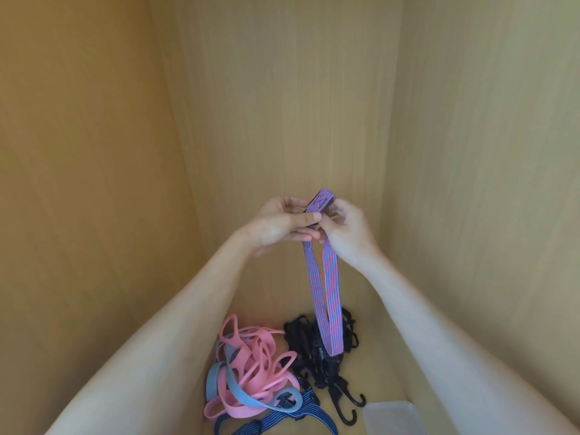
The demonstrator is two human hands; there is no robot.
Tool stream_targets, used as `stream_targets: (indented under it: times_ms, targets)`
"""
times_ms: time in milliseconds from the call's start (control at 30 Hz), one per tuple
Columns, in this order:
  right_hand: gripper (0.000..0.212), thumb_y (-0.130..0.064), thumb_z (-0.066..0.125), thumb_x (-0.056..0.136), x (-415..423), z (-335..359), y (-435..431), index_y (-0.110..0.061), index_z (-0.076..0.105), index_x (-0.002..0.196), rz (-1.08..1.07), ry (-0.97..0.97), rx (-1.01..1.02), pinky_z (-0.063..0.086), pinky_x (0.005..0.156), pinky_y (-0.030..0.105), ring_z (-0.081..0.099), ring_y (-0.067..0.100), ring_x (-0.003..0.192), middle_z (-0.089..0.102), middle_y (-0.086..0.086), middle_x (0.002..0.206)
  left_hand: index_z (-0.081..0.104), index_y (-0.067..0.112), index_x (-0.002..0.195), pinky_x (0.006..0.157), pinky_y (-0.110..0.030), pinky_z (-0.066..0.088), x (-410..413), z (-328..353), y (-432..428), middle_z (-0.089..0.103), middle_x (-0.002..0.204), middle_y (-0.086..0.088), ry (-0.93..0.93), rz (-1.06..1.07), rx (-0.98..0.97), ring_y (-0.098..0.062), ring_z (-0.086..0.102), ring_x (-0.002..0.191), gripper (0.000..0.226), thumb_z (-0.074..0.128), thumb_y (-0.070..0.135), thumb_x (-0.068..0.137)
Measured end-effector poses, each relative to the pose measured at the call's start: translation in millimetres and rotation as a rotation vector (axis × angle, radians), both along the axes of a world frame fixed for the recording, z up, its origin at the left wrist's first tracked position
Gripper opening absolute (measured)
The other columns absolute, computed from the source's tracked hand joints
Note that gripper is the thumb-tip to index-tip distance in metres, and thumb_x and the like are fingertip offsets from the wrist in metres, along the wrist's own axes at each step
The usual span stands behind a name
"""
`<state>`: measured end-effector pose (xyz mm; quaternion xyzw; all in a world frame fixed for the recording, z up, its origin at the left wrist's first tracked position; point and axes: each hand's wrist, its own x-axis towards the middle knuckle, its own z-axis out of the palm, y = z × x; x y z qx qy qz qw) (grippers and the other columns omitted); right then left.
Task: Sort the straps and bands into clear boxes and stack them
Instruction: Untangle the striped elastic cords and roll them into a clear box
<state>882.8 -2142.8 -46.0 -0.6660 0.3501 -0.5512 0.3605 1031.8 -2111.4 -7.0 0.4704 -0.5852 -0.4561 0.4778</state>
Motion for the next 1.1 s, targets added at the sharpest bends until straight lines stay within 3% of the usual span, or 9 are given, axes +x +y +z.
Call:
stream_targets:
  times_ms: [67,133,200,333,600,767,900,1000,1100]
  targets:
    - [0.023,0.001,0.057,0.098,0.5,1.5,1.0,-0.016,0.06,0.083,-0.005,-0.063,0.044,0.053,0.051,0.029,0.063,0.014,0.05,0.063,0.006,0.079,0.064,0.011,0.098,0.049,-0.019,0.046,1.7,-4.1,-2.2,0.069,0.072,-0.002,-0.112,0.085,-0.033,-0.01,0.063,0.052,0.013,0.073,0.019,0.092]
    - [0.019,0.0,0.055,0.1,-0.7,3.6,2.5,-0.013,0.059,0.087,0.012,-0.156,0.11,0.056,0.054,0.028,0.065,0.014,0.053,0.065,0.009,0.082,0.064,0.018,0.08,0.044,-0.017,0.031,7.4,-8.5,-6.0,0.059,0.055,0.009,-0.149,0.203,-0.073,-0.004,0.044,0.044,0.016,0.071,0.024,0.093]
    - [0.017,0.001,0.054,0.1,-3.9,6.4,3.6,-0.011,0.06,0.09,0.04,-0.24,0.145,0.056,0.059,0.027,0.067,0.014,0.056,0.067,0.011,0.083,0.063,0.019,0.075,0.042,-0.013,0.029,13.5,-12.1,-8.1,0.054,0.05,0.015,-0.095,0.26,-0.087,-0.001,0.039,0.043,0.021,0.069,0.02,0.095]
    - [0.016,0.003,0.053,0.098,-3.4,10.3,6.8,-0.01,0.061,0.09,0.177,-0.363,0.218,0.053,0.069,0.029,0.067,0.019,0.069,0.068,0.012,0.083,0.065,0.011,0.079,0.046,-0.015,0.044,16.7,-17.7,-10.3,0.061,0.072,-0.004,0.029,0.265,-0.041,-0.008,0.049,0.052,0.02,0.062,0.01,0.099]
    - [0.026,-0.003,0.053,0.098,9.0,1.4,2.5,-0.017,0.07,0.083,0.145,-0.128,0.236,0.042,0.081,0.029,0.058,0.017,0.086,0.069,0.007,0.091,0.069,0.005,0.088,0.06,-0.021,0.054,8.2,-13.6,-6.4,0.067,0.079,-0.006,0.179,0.118,-0.047,-0.012,0.056,0.062,0.018,0.053,0.001,0.097]
    - [0.03,-0.006,0.054,0.1,7.9,4.1,0.7,-0.019,0.07,0.078,0.1,-0.053,0.189,0.043,0.071,0.019,0.058,0.012,0.081,0.07,-0.001,0.081,0.071,0.001,0.094,0.066,-0.025,0.056,-0.3,-12.7,-2.0,0.064,0.081,-0.009,0.029,0.182,-0.139,-0.012,0.056,0.062,0.018,0.069,0.018,0.095]
    - [0.027,-0.002,0.059,0.097,8.6,5.2,0.7,-0.02,0.068,0.079,0.087,-0.042,0.154,0.047,0.075,0.023,0.062,0.016,0.081,0.07,0.001,0.08,0.069,-0.011,0.102,0.064,-0.024,0.055,-5.1,-12.9,-3.7,0.061,0.085,-0.017,0.02,0.259,-0.177,-0.014,0.055,0.063,0.026,0.066,0.014,0.096]
    - [0.018,-0.002,0.066,0.091,7.7,6.9,-2.9,-0.019,0.06,0.089,-0.07,0.008,0.121,0.046,0.071,0.024,0.06,0.018,0.076,0.066,0.002,0.081,0.068,-0.012,0.106,0.059,-0.022,0.051,-3.8,-13.5,-4.7,0.062,0.088,-0.02,-0.006,0.27,-0.177,-0.016,0.054,0.065,0.027,0.066,0.012,0.097]
    - [0.024,-0.008,0.066,0.091,-0.4,12.4,-4.9,-0.019,0.057,0.111,-0.124,0.027,0.074,0.042,0.072,0.02,0.061,0.01,0.083,0.067,0.0,0.095,0.069,-0.01,0.106,0.055,-0.019,0.049,-0.8,-12.4,-4.9,0.063,0.089,-0.018,-0.02,0.258,-0.184,-0.016,0.055,0.067,0.023,0.065,0.011,0.097]
